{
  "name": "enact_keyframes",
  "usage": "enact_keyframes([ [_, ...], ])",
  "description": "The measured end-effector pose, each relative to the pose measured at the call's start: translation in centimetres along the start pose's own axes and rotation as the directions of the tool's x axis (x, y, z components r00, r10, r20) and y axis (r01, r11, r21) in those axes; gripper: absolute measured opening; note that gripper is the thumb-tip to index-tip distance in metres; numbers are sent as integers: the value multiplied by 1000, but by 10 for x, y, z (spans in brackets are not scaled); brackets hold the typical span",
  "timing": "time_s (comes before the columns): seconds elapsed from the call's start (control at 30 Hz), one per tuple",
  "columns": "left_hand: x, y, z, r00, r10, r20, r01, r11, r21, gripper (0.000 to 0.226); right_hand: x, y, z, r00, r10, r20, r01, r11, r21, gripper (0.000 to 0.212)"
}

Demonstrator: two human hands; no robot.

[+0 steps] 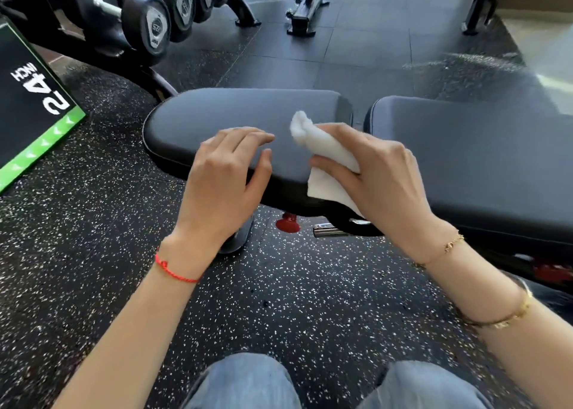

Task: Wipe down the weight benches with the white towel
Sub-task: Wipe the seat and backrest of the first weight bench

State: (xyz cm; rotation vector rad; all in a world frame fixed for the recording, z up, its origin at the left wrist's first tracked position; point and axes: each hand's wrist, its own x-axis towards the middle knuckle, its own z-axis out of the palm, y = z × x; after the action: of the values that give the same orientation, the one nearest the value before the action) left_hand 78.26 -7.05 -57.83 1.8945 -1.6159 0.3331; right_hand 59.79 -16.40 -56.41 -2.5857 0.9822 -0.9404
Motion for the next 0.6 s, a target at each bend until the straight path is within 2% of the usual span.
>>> enact_keyframes([
  [0.17, 28, 38, -38, 989, -48, 138, 44, 999, 31, 28, 20, -6, -54, 986, 98, 135, -102, 995, 22, 36],
  [0.33, 63, 81, -106, 967, -115, 229, 105, 993, 56, 28, 37, -22, -136, 955, 176, 239, -189, 981, 31, 39],
  [0.6, 158, 191, -256, 937, -108, 333, 100, 994, 42, 27, 72, -56, -324, 930, 287, 229, -303, 952, 38, 38],
])
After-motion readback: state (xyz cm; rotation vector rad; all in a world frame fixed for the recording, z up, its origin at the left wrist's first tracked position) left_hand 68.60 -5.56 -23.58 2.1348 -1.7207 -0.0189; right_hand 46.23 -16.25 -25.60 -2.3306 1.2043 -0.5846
